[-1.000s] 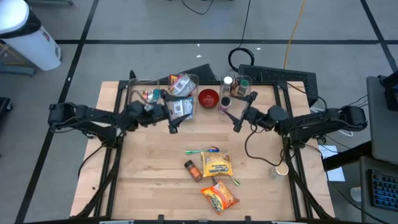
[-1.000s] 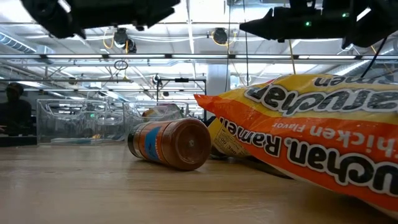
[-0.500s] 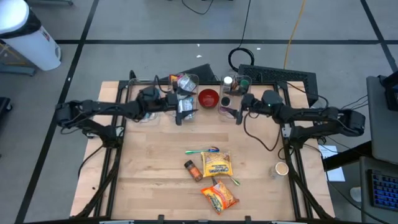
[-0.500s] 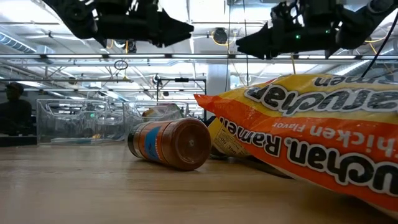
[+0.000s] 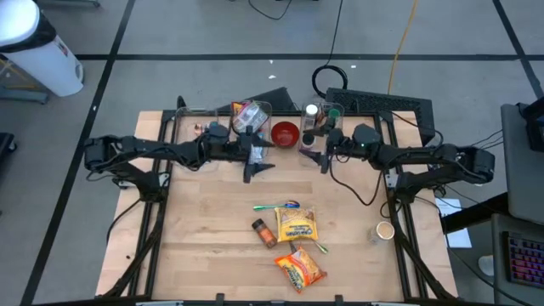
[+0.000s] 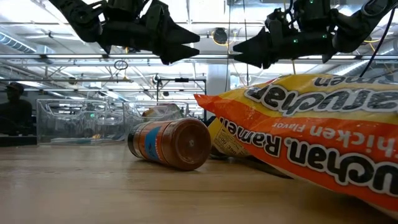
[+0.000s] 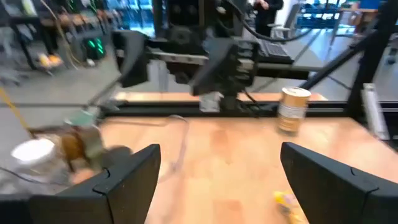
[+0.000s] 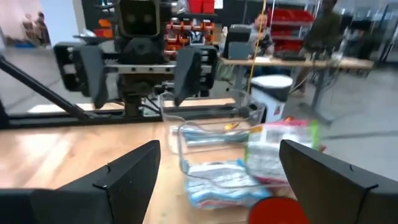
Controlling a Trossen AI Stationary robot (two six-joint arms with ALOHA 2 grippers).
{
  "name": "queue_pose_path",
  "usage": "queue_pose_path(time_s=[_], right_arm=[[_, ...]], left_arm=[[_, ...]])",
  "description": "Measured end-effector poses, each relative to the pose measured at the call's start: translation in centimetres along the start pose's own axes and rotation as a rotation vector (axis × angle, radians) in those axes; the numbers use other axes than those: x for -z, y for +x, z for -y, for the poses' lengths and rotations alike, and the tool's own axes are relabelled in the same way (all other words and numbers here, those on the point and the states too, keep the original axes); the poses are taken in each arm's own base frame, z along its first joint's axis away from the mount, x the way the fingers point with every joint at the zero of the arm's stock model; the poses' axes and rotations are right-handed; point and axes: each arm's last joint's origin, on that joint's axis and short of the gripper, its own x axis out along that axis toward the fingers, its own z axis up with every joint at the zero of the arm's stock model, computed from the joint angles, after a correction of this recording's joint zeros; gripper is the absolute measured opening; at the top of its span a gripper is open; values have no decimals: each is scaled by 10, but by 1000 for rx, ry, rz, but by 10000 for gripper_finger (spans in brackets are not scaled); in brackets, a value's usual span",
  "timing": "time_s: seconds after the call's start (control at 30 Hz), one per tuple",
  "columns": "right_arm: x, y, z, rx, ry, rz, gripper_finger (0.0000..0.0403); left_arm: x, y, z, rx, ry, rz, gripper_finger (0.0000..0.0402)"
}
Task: Pick & Place Food Item
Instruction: Put the yellow noodle pack into the middle transparent bin
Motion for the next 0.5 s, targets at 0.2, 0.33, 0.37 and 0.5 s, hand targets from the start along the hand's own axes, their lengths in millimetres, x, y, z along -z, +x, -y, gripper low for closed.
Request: queue_pose_path(time_s=[0.2,0.33,0.37,0.5], right_arm=[[2,2,-13,-53,124,-29,320],[7,5,-29,-113,184,-66,320],[8,7,-33,-131,194,-71,320],[18,14,-56,-217,214,-105,320]], left_arm=[[4,7,29,37,-39,-53,340],[3,10,52,13,-34,-56,340],[3,11,58,11,-31,-57,340],[2,12,81,-3,-24,-58,340]])
